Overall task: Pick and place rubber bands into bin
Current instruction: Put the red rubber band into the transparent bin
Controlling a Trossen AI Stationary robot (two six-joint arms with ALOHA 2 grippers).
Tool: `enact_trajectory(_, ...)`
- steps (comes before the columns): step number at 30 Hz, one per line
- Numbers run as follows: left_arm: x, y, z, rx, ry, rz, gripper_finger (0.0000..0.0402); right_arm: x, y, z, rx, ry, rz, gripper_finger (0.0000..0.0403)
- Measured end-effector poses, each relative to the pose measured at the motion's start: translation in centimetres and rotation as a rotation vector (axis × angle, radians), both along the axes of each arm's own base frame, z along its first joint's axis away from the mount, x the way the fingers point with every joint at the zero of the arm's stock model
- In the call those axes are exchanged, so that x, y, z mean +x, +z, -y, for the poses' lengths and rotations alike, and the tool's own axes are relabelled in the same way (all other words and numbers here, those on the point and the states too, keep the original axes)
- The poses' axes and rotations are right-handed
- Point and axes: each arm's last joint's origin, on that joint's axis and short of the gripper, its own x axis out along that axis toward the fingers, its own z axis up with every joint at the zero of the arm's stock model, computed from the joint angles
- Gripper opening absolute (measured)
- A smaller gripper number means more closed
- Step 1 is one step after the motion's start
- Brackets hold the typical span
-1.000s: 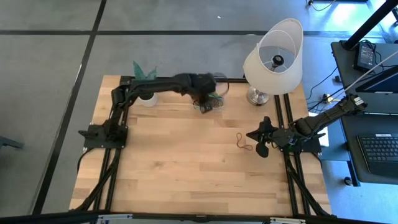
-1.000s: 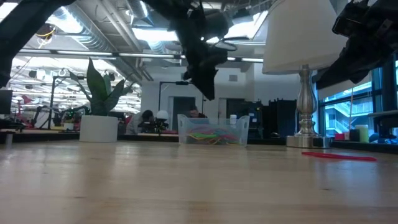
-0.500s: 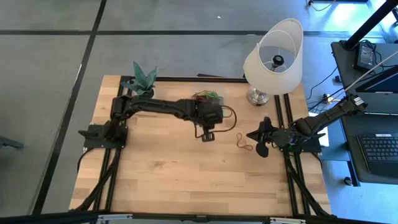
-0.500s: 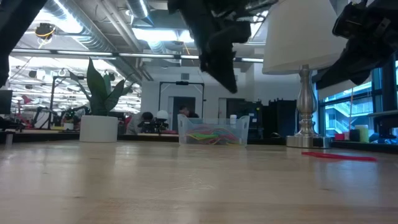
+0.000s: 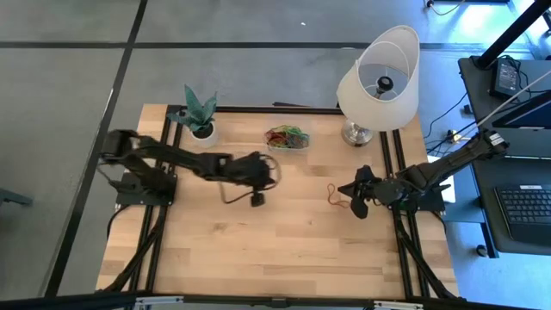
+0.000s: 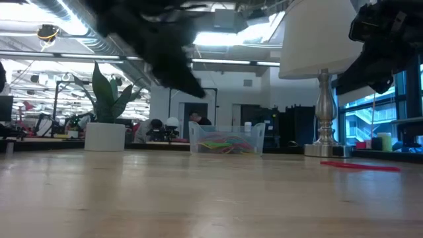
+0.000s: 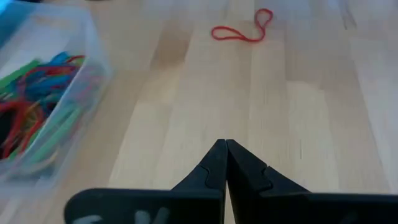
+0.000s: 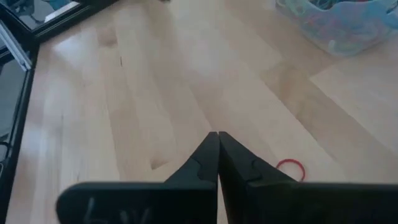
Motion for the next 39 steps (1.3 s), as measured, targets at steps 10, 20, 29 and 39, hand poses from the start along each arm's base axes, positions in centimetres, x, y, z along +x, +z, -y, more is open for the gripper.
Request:
enact_trajectory(10,-11.0,-0.9,-1.0,0.029,-0.024,0.212,0.0001,2.7,1.4,-0.4,0.049,-0.092,-0.045,0.0002)
enact_trajectory(20,-17.3,-2.4,-1.7,0.026,0.017,0.379,0.0001,6.4,4.5,0.3,-0.002,-0.221,-0.256,0.0004)
enact_trajectory(29,-20.3,-3.7,-0.9,0.011,-0.019,0.545,0.0001,7.7,4.6,0.2,0.025,-0.213,-0.297,0.0009)
enact_trajectory(39,-21.7,-3.4,-0.6,-0.013,-0.051,0.697,0.0001,7.5,4.4,0.1,0.053,-0.178,-0.332,0.0009)
